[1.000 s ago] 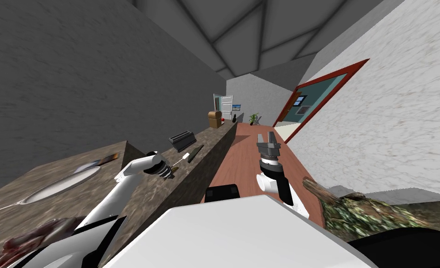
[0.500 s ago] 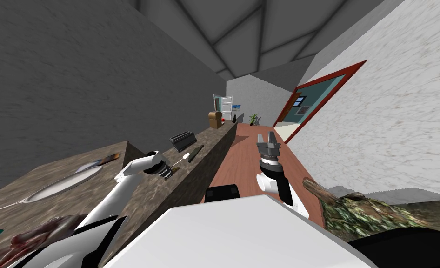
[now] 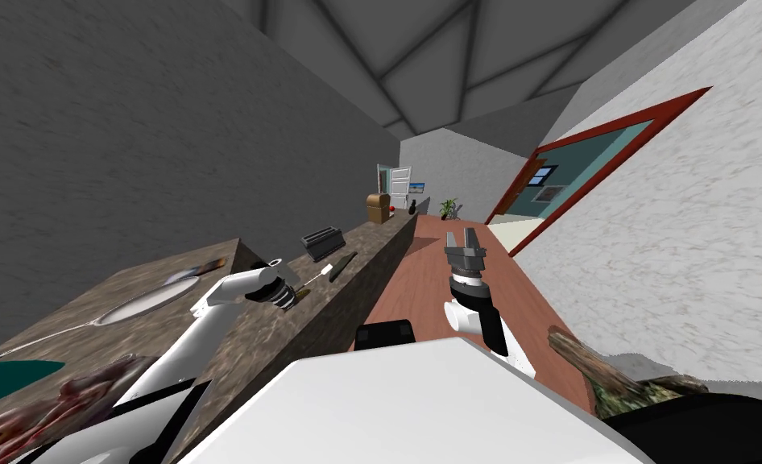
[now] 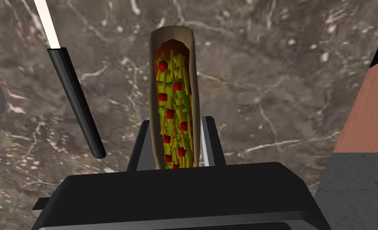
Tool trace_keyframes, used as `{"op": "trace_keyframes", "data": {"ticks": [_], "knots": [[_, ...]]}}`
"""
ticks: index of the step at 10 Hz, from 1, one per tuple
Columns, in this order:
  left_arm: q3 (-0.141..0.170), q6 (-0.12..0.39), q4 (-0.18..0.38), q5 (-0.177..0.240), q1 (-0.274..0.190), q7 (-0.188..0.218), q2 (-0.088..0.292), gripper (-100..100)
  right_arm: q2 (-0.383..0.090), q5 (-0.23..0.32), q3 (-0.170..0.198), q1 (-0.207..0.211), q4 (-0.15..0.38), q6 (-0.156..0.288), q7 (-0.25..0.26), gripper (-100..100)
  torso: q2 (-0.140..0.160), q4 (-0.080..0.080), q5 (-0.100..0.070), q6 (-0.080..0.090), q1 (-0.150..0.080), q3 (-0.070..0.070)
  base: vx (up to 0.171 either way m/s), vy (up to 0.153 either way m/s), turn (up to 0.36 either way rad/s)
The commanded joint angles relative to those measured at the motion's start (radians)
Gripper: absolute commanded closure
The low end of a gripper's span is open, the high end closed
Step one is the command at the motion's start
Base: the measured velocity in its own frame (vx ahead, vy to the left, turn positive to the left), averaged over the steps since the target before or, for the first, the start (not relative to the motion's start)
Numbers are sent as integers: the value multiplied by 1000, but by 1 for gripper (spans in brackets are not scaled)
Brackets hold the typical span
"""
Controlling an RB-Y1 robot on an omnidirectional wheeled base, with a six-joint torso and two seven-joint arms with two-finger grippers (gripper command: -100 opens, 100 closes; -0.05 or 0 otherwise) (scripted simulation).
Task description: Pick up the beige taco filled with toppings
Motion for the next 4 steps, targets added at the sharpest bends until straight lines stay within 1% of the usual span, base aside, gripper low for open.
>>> {"op": "trace_keyframes", "data": {"ticks": [1, 2, 3, 4], "knots": [[4, 14, -28, 12, 11, -5, 6, 100, 0, 0, 0, 0, 0, 0, 0, 0, 0, 0, 0, 0, 0, 0, 72, -23, 75], [7, 29, -57, 25, 22, -9, 14, 100, 0, 0, 0, 0, 0, 0, 0, 0, 0, 0, 0, 0, 0, 0, 75, -36, 142], [4, 20, -38, 17, 12, -5, 10, 100, 0, 0, 0, 0, 0, 0, 0, 0, 0, 0, 0, 0, -1, 0, 34, -21, 41], [4, 22, -40, 18, 13, -6, 11, 0, 0, 0, 0, 0, 0, 0, 0, 0, 2, 0, 0, 1, 0, 1, 5, -4, -6]]}}
